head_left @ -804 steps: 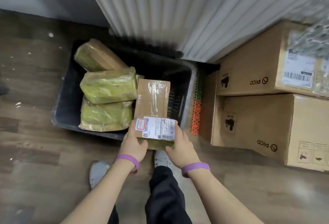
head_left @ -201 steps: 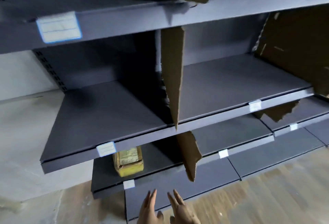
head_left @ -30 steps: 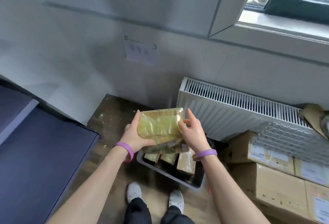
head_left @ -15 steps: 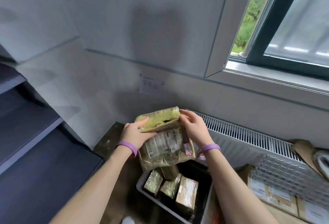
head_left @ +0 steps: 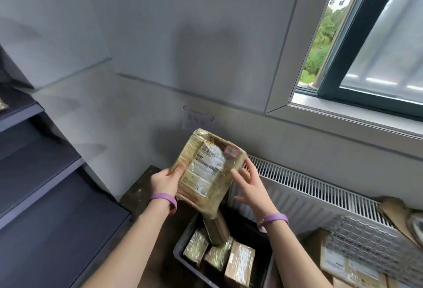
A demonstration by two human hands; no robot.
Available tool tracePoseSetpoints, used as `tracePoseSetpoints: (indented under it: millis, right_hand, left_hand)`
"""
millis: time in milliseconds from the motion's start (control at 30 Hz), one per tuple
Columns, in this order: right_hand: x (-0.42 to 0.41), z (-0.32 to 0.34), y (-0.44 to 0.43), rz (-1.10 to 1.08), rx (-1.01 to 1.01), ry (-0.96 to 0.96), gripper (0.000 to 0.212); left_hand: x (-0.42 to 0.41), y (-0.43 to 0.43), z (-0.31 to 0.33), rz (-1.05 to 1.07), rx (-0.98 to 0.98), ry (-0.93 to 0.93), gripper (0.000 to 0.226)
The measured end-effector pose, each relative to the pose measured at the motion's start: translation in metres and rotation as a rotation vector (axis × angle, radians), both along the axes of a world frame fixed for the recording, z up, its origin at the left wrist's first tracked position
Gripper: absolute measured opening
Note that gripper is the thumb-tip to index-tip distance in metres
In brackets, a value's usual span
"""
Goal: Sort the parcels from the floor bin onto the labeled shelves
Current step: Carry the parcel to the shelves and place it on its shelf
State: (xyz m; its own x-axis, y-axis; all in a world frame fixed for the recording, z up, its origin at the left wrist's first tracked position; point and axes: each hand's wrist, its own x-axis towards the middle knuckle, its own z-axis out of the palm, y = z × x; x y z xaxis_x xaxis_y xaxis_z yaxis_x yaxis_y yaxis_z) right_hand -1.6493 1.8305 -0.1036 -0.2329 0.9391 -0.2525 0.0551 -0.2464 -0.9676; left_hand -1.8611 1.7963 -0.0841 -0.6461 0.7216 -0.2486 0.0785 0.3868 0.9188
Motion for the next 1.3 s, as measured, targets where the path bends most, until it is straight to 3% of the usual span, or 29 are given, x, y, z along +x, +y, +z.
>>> tracePoseSetpoints:
  millis: [100, 300, 433, 600, 800, 1000, 1167, 1300]
  right_hand:
    - [-0.006, -0.001, 0.002, 0.030, 0.106, 0.000, 0.097]
    - [-0.003, 0.002, 0.009, -0.043, 0.219, -0.026, 0.083]
    - [-0.003, 0.002, 0.011, -0.073, 0.246, 0.012, 0.074]
    - [-0.003, -0.003, 0.006, -0.089, 0.201, -0.008, 0.038]
    - [-0.024, -0.012, 0.002, 0.250, 0.202, -0.027, 0.077]
    - [-0.085, -0.009, -0.017, 0.387, 0.164, 0.082, 0.076]
    - [-0.139, 0.000, -0.045, 0.454, 0.249, 0.115, 0.065]
    - [-0.185, 0.010, -0.079, 0.631, 0.323, 0.120, 0.070]
  left_hand:
    - [0.010, -0.005, -0.009, -0.125, -0.075, -0.034, 0.035]
    - [0.009, -0.012, -0.011, -0.306, -0.216, 0.385, 0.051]
    - [0.018, -0.016, -0.013, -0.397, -0.055, 0.128, 0.017]
    - [0.025, -0.032, -0.019, -0.293, 0.135, 0.031, 0.021]
    - [0.011, -0.051, -0.022, -0.102, 0.128, 0.059, 0.009]
    - [-0.031, -0.089, -0.013, 0.049, 0.092, 0.071, 0.012]
    - [-0.063, -0.134, -0.002, 0.151, 0.088, 0.155, 0.035]
    - [-0.089, -0.187, 0.008, 0.277, 0.093, 0.197, 0.046]
